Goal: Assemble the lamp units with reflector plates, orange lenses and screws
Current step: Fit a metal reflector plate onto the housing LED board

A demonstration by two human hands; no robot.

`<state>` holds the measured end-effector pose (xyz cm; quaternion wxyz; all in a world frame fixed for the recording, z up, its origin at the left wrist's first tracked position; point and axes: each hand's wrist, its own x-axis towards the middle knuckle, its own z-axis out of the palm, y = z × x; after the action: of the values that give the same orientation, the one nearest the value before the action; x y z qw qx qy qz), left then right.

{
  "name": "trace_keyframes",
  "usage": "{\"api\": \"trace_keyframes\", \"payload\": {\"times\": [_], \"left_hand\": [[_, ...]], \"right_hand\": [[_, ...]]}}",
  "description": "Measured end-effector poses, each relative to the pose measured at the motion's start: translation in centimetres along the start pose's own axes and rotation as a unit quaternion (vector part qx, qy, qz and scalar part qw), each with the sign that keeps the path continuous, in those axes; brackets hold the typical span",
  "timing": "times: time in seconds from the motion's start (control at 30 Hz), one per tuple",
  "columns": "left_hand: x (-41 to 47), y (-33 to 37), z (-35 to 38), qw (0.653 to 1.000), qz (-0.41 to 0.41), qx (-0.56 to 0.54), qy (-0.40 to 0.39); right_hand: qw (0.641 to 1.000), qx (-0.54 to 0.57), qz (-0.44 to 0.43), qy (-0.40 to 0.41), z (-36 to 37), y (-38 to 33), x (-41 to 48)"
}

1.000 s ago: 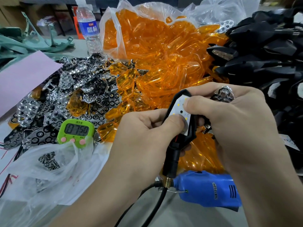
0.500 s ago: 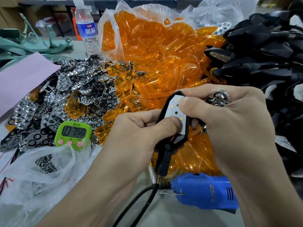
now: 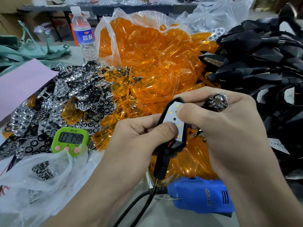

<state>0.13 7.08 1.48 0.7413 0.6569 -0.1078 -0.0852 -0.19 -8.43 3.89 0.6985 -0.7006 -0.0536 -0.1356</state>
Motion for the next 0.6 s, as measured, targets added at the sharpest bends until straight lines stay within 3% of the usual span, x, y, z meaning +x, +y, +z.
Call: {"api": "trace_keyframes", "payload": {"times": [0.33, 0.6], "left_hand": [[-0.1, 0.3, 0.3, 1.0, 0.001, 0.0, 0.021], [-0.2, 0.3, 0.7, 0.998, -0.051, 0.009, 0.028]], "right_hand": [[1.0, 0.002, -0.009, -0.023, -1.0, 0.7, 1.6], [1.0, 0.009, -0.005, 0.023, -0.1, 0.2, 0.6]]}}
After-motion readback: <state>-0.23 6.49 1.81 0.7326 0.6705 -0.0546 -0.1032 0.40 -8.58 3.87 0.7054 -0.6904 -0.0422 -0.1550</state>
